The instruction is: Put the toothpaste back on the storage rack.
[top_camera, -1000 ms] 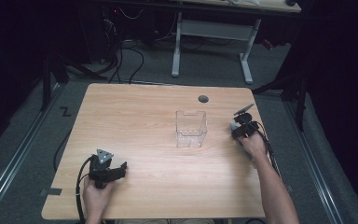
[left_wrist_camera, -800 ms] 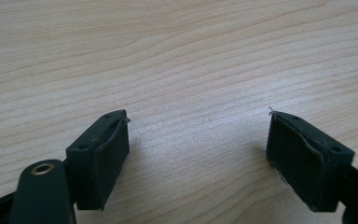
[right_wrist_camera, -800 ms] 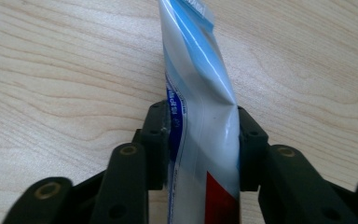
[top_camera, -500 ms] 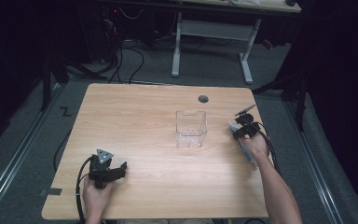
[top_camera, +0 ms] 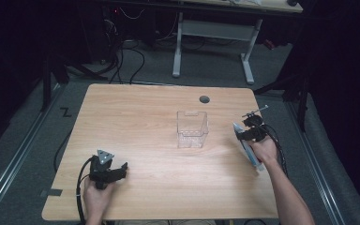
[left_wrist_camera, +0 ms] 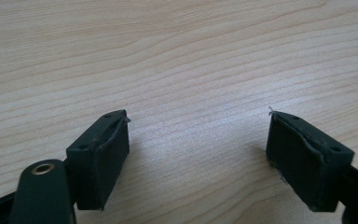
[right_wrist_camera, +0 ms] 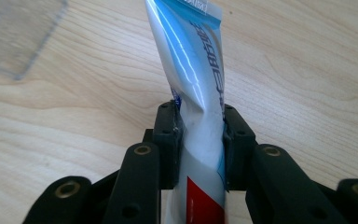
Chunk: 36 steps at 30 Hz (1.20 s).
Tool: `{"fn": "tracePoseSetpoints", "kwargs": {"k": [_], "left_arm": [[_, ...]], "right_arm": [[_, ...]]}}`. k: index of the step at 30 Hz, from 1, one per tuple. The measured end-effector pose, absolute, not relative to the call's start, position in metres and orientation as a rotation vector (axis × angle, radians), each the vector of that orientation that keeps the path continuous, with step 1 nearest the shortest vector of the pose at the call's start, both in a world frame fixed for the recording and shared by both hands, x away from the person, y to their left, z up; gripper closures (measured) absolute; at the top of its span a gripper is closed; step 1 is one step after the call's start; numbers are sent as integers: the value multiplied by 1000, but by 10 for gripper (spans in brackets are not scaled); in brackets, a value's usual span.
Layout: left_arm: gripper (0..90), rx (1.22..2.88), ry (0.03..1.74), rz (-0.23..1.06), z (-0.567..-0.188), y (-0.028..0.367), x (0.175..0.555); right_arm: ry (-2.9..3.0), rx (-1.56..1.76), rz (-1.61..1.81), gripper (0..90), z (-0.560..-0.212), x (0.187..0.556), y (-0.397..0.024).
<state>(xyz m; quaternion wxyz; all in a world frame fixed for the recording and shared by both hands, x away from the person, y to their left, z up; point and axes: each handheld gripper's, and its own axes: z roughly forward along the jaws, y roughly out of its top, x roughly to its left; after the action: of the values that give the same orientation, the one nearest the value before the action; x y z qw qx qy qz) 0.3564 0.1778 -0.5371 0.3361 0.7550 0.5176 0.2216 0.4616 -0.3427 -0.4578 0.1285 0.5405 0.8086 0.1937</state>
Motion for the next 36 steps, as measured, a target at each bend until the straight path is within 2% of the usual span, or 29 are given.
{"fn": "tracePoseSetpoints", "kwargs": {"k": [11,36], "left_arm": [[215,1968,1350,578,-537,178,356],[215,1968,1351,578,-537,178,356]], "right_arm": [[2341,1375,789,722,-426,425,-324],[2304,1215,1068,720,-408,391,-299]]}}
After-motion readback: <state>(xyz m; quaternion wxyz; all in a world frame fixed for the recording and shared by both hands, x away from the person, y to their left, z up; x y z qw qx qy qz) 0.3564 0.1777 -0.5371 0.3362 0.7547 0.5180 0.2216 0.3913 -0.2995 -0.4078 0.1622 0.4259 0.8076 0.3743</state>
